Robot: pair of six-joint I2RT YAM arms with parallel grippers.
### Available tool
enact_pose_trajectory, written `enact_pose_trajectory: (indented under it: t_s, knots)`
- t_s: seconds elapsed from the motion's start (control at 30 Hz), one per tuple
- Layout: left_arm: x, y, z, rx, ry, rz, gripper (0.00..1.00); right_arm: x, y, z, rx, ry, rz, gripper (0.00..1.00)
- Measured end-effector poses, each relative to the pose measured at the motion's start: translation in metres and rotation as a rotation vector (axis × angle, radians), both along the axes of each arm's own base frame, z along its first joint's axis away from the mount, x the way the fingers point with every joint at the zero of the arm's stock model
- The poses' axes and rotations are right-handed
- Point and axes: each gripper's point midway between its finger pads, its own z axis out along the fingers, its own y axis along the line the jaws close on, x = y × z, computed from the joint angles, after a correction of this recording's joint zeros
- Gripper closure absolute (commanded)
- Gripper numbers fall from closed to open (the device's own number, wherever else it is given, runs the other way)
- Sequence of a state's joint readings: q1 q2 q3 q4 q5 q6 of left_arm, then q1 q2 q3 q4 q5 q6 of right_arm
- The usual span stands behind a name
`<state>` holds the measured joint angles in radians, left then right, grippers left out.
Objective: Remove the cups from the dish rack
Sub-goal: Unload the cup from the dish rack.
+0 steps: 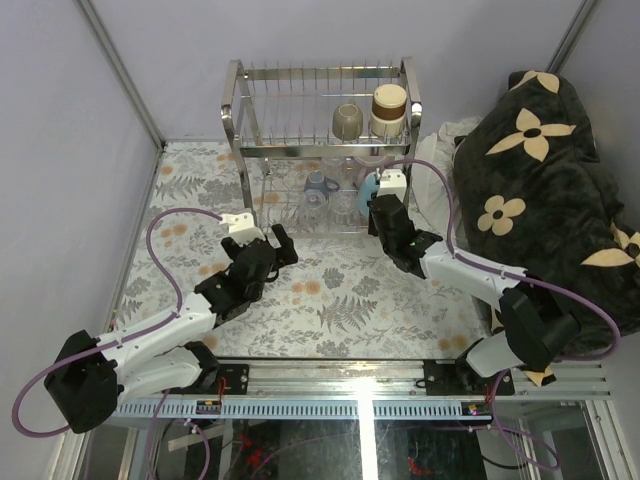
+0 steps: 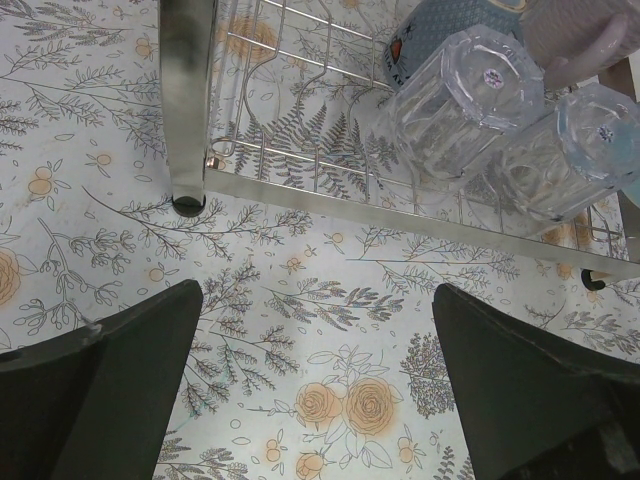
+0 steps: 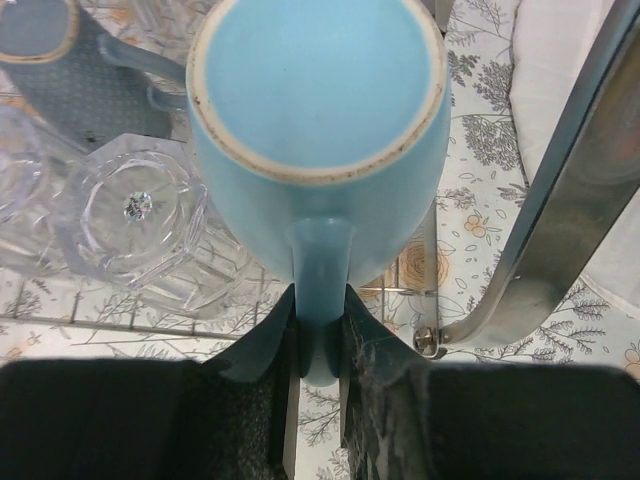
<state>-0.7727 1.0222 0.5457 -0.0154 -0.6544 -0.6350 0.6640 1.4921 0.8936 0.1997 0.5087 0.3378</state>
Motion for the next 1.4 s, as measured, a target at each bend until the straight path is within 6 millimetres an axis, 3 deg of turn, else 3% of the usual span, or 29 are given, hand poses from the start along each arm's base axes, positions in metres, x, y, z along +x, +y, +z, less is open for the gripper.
enact_pose_trajectory:
  t_s: [0.3, 0.77, 1.0, 1.27, 1.4]
  knots:
    - [0.0, 0.0, 0.0, 0.0, 0.0, 0.0, 0.0, -0.022, 0.008, 0.016, 0.017, -0.04, 0.037, 1.0]
    - [0.0, 0.0, 0.0, 0.0, 0.0, 0.001, 0.0, -0.041, -0.003, 0.013, 0.019, -0.038, 0.029, 1.0]
    - [0.0, 0.0, -0.001, 0.002, 0.001, 0.001, 0.0, -0.062, -0.006, 0.013, 0.045, -0.033, 0.045, 1.0]
    - [0.0, 0.0, -0.001, 0.001, 0.001, 0.001, 0.0, -0.087, 0.01, 0.028, 0.139, -0.05, 0.122, 1.0]
    - [-0.001, -0.001, 0.007, -0.035, -0.017, 0.0, 0.0, -0.103, 0.019, 0.024, 0.201, -0.034, 0.191, 1.0]
